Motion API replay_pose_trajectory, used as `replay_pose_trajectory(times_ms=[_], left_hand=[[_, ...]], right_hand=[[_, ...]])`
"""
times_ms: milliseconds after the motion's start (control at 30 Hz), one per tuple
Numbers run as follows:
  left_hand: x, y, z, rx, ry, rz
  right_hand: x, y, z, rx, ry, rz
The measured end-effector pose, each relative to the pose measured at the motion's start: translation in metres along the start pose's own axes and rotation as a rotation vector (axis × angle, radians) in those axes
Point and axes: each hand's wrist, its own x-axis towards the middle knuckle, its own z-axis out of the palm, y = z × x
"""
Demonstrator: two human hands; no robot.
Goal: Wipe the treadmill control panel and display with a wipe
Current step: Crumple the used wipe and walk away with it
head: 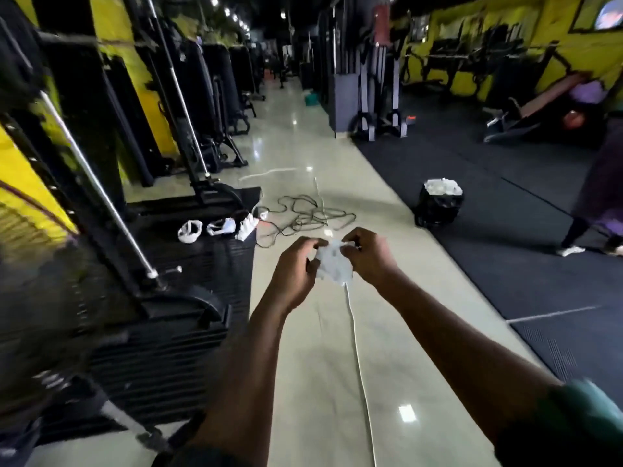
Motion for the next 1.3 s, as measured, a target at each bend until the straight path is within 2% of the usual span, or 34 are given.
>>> replay_pose_trajectory(times_ms=[67,167,367,633,967,1167,1300], left_hand=[[0.043,-0.034,0.028,-0.029,-0.035,-0.028],[0.118,-0.053,0.046,-0.053,-0.096,-0.061],[0.291,-0.105,0.12,-0.014,-0.063,-0.064],[0.483,-0.148,0.206,-0.035,-0.071,-0.1],[0.74,-0.248,0.324,-0.138,-0.132,-0.043],[0.895,-0.295,0.383,-0.155,-0.213,-0.001],[0.999,-0.326,0.446,-0.157,-0.288,0.021]], right_hand=[[0.046,0.033,0.017,0.016,0.004,0.073],[0.127,0.047,0.012,-0.062,-0.05,0.068],[0.311,0.108,0.006,-0.054,-0.038,0.058],[0.513,0.175,-0.023,-0.074,-0.068,0.1],[0.77,0.279,-0.032,-0.124,0.023,0.168],[0.916,0.329,-0.043,-0.111,0.099,0.237],[1.018,0.391,-0.056,-0.169,0.104,0.271]])
